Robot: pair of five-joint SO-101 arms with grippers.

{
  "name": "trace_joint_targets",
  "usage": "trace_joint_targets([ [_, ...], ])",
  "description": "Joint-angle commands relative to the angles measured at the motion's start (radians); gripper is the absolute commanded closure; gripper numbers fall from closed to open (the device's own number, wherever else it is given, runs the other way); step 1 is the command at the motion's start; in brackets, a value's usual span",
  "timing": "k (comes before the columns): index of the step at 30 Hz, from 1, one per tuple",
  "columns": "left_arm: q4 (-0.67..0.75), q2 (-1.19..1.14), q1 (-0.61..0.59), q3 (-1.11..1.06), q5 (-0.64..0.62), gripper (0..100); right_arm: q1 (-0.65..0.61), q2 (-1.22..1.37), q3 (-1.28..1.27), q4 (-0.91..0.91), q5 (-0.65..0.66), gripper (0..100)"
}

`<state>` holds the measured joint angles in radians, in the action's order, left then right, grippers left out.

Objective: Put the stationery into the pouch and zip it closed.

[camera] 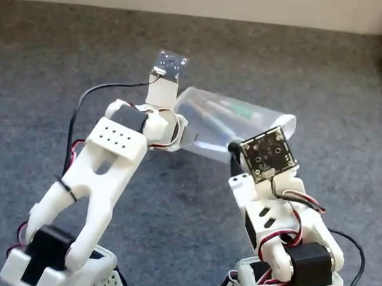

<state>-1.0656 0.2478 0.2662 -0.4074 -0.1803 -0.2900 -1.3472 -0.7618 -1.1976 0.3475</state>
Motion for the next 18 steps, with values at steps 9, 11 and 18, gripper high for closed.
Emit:
trace_joint_targets([
  [9,-0.034,0.229,0.002,0.022,0.009,71,0.012,-0.013,0.165,0.176,-0.051,99.4],
  [11,-0.038,0.274,0.002,0.022,0.011,71,0.012,-0.013,0.193,0.176,-0.051,99.4],
  [18,-0.064,0.400,0.028,0.022,0.094,71,-0.041,-0.013,0.202,0.174,-0.051,99.4],
])
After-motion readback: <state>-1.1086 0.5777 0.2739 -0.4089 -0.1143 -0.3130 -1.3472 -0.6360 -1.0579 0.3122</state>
